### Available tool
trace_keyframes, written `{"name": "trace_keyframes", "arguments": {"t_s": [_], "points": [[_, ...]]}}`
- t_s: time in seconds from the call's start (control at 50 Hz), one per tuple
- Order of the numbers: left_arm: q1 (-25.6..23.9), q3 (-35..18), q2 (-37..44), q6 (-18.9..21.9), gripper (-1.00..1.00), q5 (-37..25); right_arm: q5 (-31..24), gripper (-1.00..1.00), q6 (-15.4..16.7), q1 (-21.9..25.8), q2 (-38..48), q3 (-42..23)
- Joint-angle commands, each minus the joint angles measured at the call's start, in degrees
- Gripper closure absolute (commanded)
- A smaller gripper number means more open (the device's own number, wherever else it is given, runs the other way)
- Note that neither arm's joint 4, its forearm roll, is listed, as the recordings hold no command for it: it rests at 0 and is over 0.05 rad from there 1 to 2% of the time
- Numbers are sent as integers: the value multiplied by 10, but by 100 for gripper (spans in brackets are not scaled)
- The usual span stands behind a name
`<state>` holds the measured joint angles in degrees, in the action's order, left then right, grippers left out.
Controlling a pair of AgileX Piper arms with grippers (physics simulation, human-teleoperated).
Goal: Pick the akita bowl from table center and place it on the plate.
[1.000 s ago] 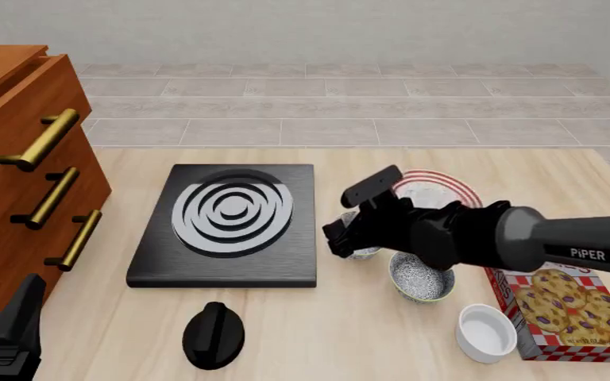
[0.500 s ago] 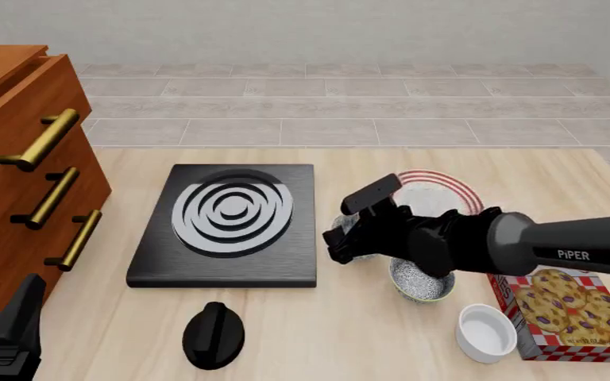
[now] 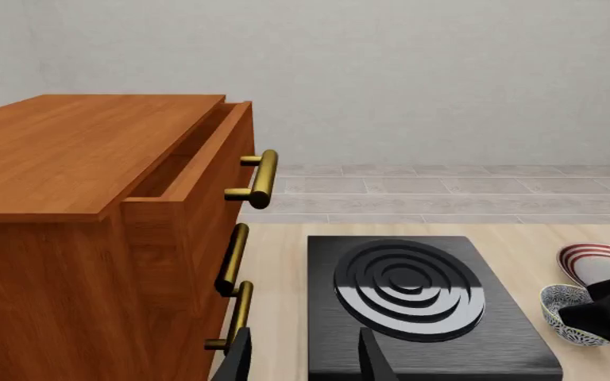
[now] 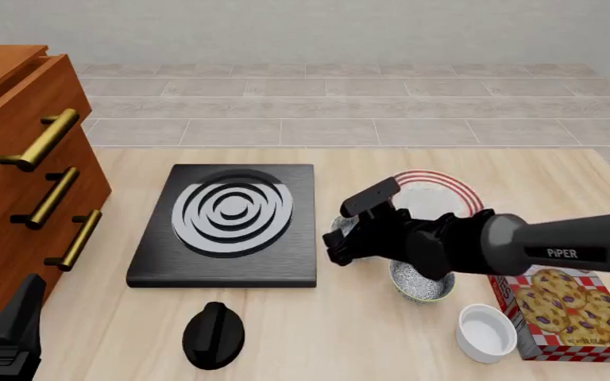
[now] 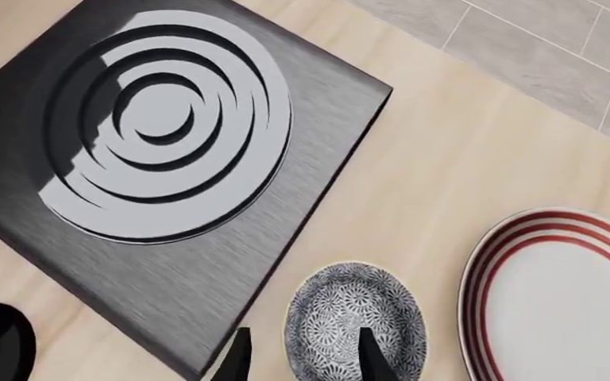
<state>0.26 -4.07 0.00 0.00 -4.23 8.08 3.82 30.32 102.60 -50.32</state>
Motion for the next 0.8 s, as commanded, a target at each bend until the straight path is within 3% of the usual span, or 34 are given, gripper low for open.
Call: {"name": "trace_keyframes", "arguments": {"t_s": [0.02, 0.8], "points": [[0, 0, 0, 0, -100, 0, 2, -100, 2, -9, 10, -7], [0, 0, 0, 0, -100, 0, -3, -100, 3, -15, 55, -18]]}}
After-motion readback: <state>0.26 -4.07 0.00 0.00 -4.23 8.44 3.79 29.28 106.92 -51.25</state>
